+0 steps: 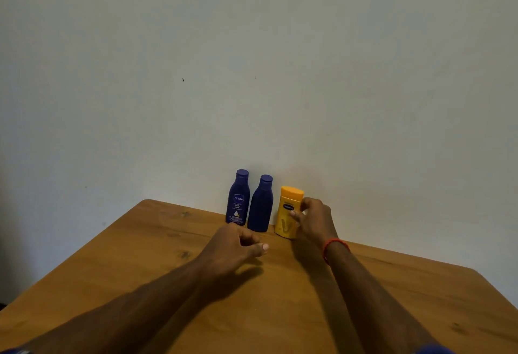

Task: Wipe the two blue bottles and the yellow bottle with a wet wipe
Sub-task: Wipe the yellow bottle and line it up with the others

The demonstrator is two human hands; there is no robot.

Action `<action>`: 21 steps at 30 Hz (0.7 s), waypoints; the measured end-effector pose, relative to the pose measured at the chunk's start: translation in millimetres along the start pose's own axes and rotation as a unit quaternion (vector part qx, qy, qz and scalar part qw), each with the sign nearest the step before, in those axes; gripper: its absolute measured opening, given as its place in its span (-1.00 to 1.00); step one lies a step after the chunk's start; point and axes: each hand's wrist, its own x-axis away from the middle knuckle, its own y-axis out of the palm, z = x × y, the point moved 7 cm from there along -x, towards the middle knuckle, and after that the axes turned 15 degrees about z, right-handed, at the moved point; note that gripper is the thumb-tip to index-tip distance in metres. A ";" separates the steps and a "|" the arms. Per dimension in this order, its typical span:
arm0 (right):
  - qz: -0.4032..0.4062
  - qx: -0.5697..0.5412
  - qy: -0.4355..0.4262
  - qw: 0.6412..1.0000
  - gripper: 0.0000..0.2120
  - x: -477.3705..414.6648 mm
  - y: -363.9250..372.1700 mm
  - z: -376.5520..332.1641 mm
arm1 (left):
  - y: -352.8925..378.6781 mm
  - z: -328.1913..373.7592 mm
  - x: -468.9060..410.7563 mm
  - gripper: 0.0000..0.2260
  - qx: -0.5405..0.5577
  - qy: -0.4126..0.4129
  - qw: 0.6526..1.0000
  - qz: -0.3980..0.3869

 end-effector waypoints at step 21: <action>-0.026 -0.052 -0.020 0.998 -0.62 -1.7 17.7 14.0 | -1.8 -12.0 -11.7 -0.91 -0.004 0.004 1.000 -0.001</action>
